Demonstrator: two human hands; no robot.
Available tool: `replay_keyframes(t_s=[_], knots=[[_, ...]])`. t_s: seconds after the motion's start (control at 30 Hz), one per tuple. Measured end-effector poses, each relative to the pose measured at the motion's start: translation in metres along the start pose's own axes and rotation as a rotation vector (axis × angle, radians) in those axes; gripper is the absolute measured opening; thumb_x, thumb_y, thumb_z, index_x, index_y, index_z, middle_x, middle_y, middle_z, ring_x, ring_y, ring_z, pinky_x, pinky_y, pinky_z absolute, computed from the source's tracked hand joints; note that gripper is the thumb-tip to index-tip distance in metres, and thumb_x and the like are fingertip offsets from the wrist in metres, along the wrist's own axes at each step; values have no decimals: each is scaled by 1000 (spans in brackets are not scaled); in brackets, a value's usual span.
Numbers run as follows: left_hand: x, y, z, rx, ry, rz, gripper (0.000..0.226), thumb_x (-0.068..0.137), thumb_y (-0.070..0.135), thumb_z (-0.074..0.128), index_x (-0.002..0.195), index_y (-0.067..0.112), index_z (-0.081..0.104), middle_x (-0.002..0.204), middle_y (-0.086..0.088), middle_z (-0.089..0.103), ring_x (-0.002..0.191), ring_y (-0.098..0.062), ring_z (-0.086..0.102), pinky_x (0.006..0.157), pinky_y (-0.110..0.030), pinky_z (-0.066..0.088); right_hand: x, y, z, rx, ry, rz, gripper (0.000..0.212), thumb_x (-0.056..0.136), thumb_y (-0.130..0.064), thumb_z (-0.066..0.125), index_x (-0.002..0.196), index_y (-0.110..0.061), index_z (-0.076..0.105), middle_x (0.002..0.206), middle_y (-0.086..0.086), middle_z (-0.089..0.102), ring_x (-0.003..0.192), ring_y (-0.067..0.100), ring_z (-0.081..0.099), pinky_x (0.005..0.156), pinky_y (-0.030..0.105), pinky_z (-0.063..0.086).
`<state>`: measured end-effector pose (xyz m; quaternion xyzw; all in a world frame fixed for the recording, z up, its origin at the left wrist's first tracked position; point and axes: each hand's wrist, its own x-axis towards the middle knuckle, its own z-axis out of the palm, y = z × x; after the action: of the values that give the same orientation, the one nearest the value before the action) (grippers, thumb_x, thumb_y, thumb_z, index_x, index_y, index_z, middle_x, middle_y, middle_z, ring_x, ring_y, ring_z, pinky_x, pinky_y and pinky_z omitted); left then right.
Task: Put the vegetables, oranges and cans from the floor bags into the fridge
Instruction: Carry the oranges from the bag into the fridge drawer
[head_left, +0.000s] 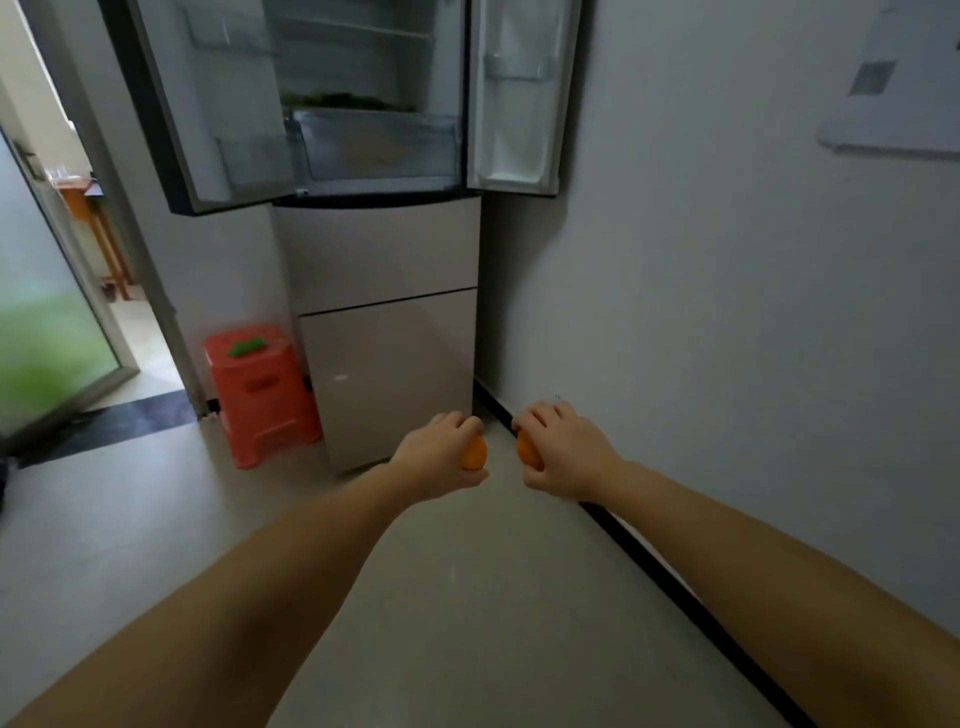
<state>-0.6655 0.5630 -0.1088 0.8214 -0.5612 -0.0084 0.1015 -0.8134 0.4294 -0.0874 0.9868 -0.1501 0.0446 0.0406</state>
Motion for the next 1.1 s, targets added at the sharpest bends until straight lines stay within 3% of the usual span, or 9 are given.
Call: replay_keyframes(t_s=[0.43,0.53,0.73,1.1], knots=[[261,-137,-88,200,168,31,57,82,45,63,129,23,37,129,-3,44,118,-23,44,83,-34,45,295,121,-43,39,207,-7,59,82,-38,61,134,-22,37,137,5,39,120,29,41,92,39,46],[328,-170,-107,243,243,2,56,83,45,62,128,23,38,127,-3,45,117,-23,45,84,-35,47,375,152,-50,40,278,-33,60,81,-40,61,134,-22,36,136,5,39,118,29,40,90,42,47],[454,-238,-160,346,309,-90,57,84,48,59,130,22,38,129,-3,43,117,-22,43,83,-37,49,533,206,-68,125,344,-134,60,81,-39,62,134,-22,38,134,4,40,119,26,40,88,35,44],[609,-378,-245,414,482,-231,63,83,48,62,135,23,37,132,-3,43,122,-22,43,84,-37,48,779,225,-105,304,477,-320,55,80,-35,63,129,-21,42,130,3,42,115,25,41,89,41,47]])
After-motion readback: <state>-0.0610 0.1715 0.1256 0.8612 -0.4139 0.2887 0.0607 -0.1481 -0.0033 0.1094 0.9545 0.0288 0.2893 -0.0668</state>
